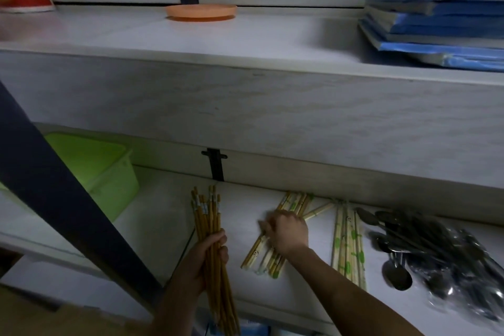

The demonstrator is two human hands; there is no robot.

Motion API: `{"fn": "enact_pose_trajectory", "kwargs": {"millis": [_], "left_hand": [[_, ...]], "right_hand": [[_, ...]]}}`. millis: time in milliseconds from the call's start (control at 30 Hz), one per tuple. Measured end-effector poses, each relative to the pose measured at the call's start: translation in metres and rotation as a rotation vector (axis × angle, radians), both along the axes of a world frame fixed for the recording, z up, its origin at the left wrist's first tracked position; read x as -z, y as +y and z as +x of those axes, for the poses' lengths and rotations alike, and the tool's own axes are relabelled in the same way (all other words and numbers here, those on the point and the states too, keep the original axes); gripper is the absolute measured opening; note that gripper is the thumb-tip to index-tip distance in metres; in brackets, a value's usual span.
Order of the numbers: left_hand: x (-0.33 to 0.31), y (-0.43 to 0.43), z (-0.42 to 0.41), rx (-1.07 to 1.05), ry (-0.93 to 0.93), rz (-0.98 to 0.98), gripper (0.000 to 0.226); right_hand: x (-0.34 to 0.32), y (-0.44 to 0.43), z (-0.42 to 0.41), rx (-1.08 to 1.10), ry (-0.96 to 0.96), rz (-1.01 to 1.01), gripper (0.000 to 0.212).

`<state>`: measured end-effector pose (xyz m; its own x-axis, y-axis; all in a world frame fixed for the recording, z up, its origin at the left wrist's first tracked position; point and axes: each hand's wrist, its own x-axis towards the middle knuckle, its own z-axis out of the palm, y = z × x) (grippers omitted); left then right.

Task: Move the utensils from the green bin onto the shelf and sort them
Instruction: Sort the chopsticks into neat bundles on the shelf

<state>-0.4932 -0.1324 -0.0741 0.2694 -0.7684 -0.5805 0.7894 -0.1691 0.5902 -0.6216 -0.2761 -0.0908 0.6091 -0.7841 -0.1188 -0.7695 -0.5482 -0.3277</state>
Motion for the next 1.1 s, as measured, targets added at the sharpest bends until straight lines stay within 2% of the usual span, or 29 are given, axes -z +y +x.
{"fn": "enact_pose_trajectory", "kwargs": {"millis": [133, 300, 400, 600, 700, 867, 967, 1033, 1100], "left_hand": [[0.000, 0.001, -0.003, -0.028, 0.025, -0.021, 0.017], [-0.002, -0.001, -0.002, -0.055, 0.018, -0.007, 0.020], [-0.003, -0.001, 0.000, -0.066, 0.001, -0.001, 0.021], [-0.004, -0.002, 0.001, -0.083, -0.077, 0.142, 0.011], [-0.008, -0.010, -0.006, -0.132, -0.026, 0.149, 0.008], [-0.011, -0.026, -0.018, -0.030, -0.037, 0.112, 0.017], [-0.015, -0.032, -0.026, 0.100, -0.089, 0.107, 0.025], [-0.014, -0.036, -0.030, 0.122, -0.124, 0.108, 0.022], [-0.010, -0.040, -0.031, 0.104, -0.143, 0.097, 0.016]], "right_hand": [[-0.009, 0.000, 0.014, 0.062, 0.160, -0.046, 0.054], [-0.024, 0.005, 0.029, 0.103, 0.246, -0.028, 0.020], [-0.027, 0.005, 0.036, 0.145, 0.251, 0.037, 0.016], [-0.030, 0.008, 0.023, 0.270, -0.004, 0.313, 0.040], [-0.025, 0.019, 0.006, 0.209, -0.184, 0.408, 0.032], [-0.027, 0.039, -0.009, 0.074, -0.371, 0.372, 0.027], [-0.032, 0.051, -0.010, -0.073, -0.264, 0.228, 0.020], [-0.036, 0.055, -0.009, -0.132, -0.146, 0.116, 0.028], [-0.040, 0.054, -0.012, -0.164, -0.121, 0.069, 0.032]]}}
